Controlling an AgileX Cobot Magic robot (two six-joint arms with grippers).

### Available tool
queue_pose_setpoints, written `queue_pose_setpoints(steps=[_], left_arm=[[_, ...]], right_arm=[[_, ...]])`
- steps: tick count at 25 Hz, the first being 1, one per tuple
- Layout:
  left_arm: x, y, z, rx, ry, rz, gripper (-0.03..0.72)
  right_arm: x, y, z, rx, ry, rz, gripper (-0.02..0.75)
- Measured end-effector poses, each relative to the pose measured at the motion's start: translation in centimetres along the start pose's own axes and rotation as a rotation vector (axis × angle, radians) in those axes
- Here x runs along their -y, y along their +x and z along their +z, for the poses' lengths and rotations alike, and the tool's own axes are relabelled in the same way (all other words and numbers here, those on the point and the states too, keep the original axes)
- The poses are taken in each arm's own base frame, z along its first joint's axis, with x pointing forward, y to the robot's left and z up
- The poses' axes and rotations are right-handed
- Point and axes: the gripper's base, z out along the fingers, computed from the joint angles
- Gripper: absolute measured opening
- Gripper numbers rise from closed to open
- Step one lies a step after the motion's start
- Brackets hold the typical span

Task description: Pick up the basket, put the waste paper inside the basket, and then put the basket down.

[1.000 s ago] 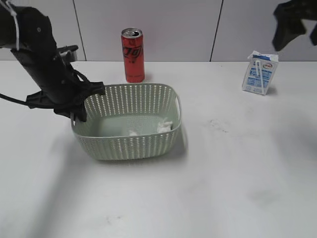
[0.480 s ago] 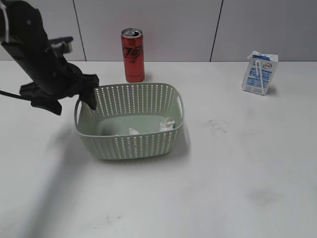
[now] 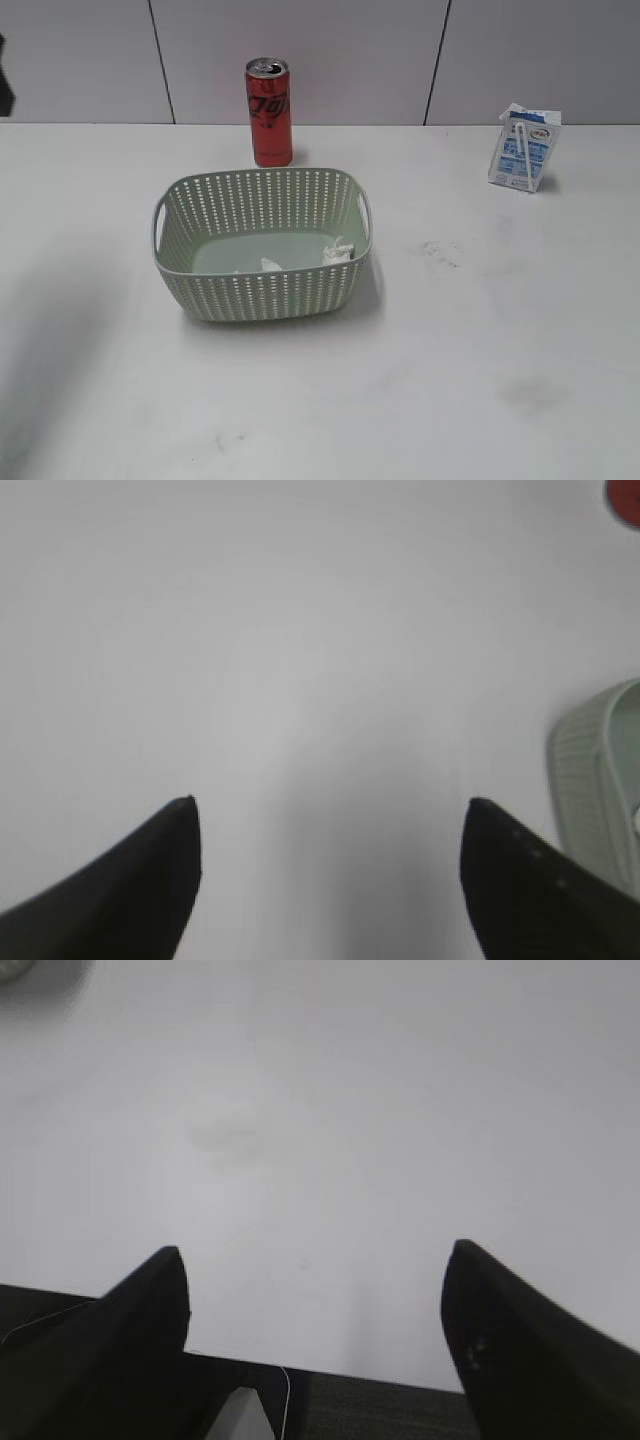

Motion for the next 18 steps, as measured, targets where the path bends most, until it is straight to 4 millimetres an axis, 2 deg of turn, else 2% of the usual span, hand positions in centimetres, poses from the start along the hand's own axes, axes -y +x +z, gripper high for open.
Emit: queue_pose_setpoints(steps=[2, 5, 7, 10, 14, 18], left_arm=[[-0.6, 1.0, -2.4, 0.017, -0.051, 0.046, 0.589], [-0.9, 3.7, -5.9, 0.061, -0.089, 0.085, 0.582], [-0.9, 6.1, -8.0, 0.086, -0.096, 0.091, 0.581], [-1.2, 10.7, -9.8, 0.107, -0.095, 0.092, 0.581], [-1.7, 17.4, -10.4, 0.146, -0.093, 0.094, 0.58], [-2.2, 22.9, -10.3, 0.229, -0.089, 0.098, 0.58]], right_arm=[[0.1, 1.9, 0.0, 0.012, 0.0, -0.002, 0.592], [0.1, 3.3, -1.4, 0.123, -0.002, -0.011, 0.592], [0.1, 4.3, -2.2, 0.176, -0.004, -0.015, 0.592], [0.0, 5.4, -3.3, 0.268, -0.008, -0.021, 0.59], [0.0, 6.6, -4.5, 0.379, -0.012, -0.028, 0.59], [0.0, 7.4, -5.1, 0.441, -0.015, -0.032, 0.59]])
